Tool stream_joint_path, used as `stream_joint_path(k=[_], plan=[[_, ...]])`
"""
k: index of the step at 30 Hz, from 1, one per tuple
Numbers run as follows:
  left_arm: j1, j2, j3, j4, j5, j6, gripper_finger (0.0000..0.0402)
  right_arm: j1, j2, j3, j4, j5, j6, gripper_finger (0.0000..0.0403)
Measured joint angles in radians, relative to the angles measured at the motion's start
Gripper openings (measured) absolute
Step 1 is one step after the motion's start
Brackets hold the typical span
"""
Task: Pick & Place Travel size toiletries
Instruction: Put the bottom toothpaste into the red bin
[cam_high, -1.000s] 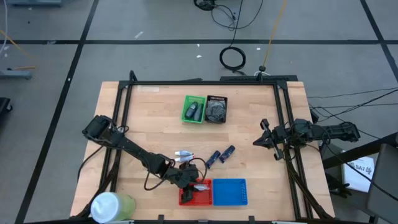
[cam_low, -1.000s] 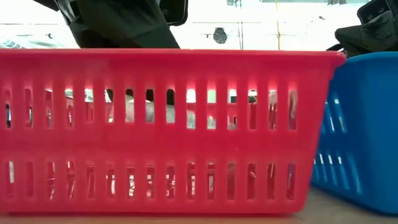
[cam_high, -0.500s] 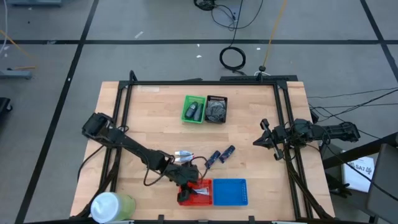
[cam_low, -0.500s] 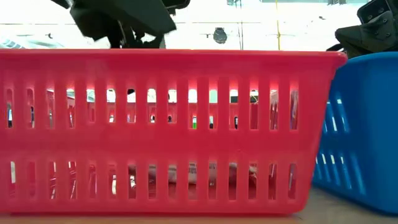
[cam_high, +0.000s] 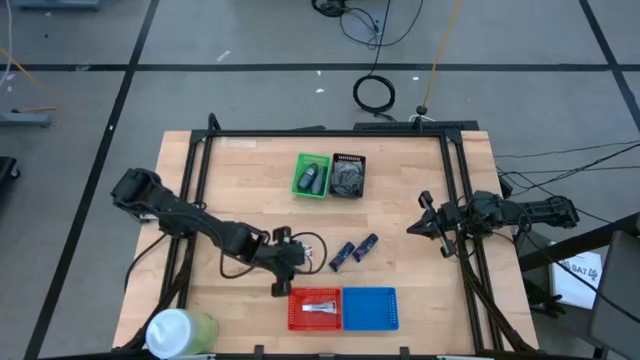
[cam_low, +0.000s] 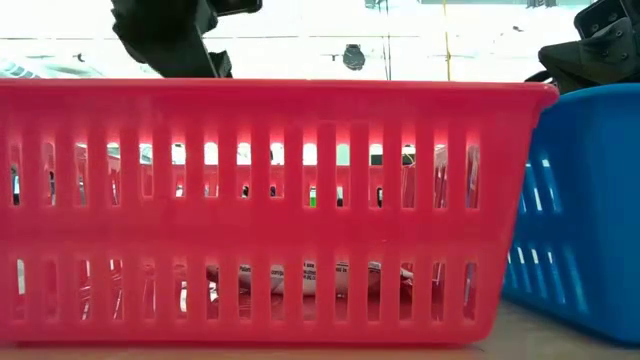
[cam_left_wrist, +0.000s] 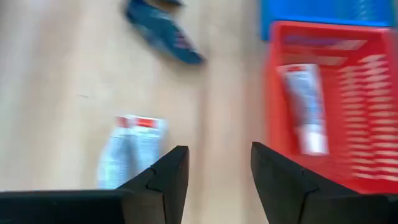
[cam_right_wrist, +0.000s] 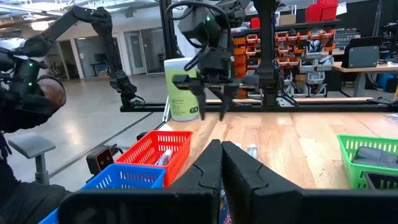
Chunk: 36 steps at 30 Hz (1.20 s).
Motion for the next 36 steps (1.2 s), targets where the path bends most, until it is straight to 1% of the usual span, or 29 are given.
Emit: stream_joint_path(k=[3, 5, 11, 17, 29, 36], plan=[[0.005, 0.012, 0.000, -0.019, -0.107, -0.006, 0.0161, 0.000, 0.000, 0.000, 0.002, 0.000, 0.000, 0.0000], [0.014, 0.024, 0.000, -0.018, -0.126, -0.010, 0.0157, 0.000, 0.000, 0.000, 0.001, 0.000, 0.000, 0.0000], [0.037, 0.075, 0.000, -0.016, -0.122, -0.031, 0.0165, 0.000, 0.000, 0.000, 0.001, 0.000, 0.000, 0.0000], [0.045, 0.128, -0.001, -0.027, -0.095, -0.020, 0.0174, 0.000, 0.000, 0.000, 0.001, 0.000, 0.000, 0.0000], [0.072, 0.202, -0.001, -0.042, -0.051, -0.034, 0.0149, 0.000, 0.000, 0.000, 0.001, 0.000, 0.000, 0.0000], [0.086, 0.229, -0.001, -0.033, -0.052, -0.035, 0.0149, 0.000, 0.000, 0.000, 0.001, 0.000, 0.000, 0.0000]])
